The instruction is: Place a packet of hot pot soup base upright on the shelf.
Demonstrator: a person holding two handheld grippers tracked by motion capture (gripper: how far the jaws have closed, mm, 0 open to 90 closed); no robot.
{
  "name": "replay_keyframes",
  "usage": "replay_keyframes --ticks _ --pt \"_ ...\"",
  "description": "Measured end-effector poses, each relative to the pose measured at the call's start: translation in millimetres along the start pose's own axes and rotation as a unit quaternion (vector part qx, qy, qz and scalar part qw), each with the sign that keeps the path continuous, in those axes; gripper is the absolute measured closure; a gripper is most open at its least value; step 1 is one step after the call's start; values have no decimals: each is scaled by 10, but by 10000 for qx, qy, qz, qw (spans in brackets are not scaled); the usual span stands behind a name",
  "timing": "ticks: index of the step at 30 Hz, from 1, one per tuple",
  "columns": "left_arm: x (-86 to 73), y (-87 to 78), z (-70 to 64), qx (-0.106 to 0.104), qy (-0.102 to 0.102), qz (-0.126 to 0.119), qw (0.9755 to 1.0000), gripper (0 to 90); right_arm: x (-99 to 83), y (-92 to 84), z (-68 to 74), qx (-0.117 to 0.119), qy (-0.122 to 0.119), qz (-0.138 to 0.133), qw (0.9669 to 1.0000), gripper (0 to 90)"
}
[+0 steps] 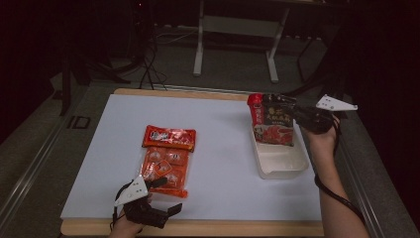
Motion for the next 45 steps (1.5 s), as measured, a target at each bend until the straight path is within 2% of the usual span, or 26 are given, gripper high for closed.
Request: replay_keyframes --ticks 9,15,16,17,18,20,22,27,29,31,35,37,40,41,43,45 --pt "-8 4 7 15 -45 1 10000 22 -92 -37 -34 -40 221 -171 9996 742" --pt "-7 -2 9 25 -52 -1 10000 22 -130 -43 -37 -184 236 -179 9994 730" --pt "-6 -7 12 27 -56 -15 10000 22 -145 -39 -42 -203 269 -149 9993 724" --pt "-7 -7 12 25 -57 -18 10000 22 -236 -36 -66 -299 338 -13 9990 718" --pt "-9 -7 14 23 -57 -14 10000 22 -269 -68 -84 -267 466 -148 9984 715" --pt "-14 2 19 16 -85 -2 10000 22 -308 -98 -96 -266 552 -222 9979 703" --pt "-14 13 22 13 -100 12 9999 22 -317 -128 -99 -271 623 -207 9975 682" --pt "-7 11 18 25 -70 4 10000 22 -287 -162 -72 -447 755 35 9961 613" --pt "-5 5 23 50 -68 -18 10000 22 -252 -199 -23 -586 957 136 9936 533" --pt "-4 2 28 78 -44 -27 10000 22 -224 -238 12 -570 981 55 9935 500" --pt "-5 6 46 165 45 4 9999 22 -133 -334 104 -672 860 9 9940 420" --pt "1 3 49 192 83 -22 9998 22 -59 -405 168 -755 780 -12 9941 400" --pt "24 -5 50 222 137 -94 9996 22 8 -469 216 -758 720 -104 9945 391" --pt "31 -8 50 197 109 -137 9997 22 99 -548 296 -833 613 -165 9945 375" --pt "47 -17 52 166 67 -174 9997 23 162 -598 372 -815 547 -210 9950 365" --pt "54 -23 54 133 22 -154 9998 36 181 -611 401 -830 527 -210 9949 357"
Point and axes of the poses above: each handheld gripper's, and its own axes: y roughly forward along the jaws, x roughly out of its top, z roughly to its left, the point moved 3 cm from there along y, roughly forward along the jaws, and after that the axes turned 6 degrees about x, right-handed, at the moved point
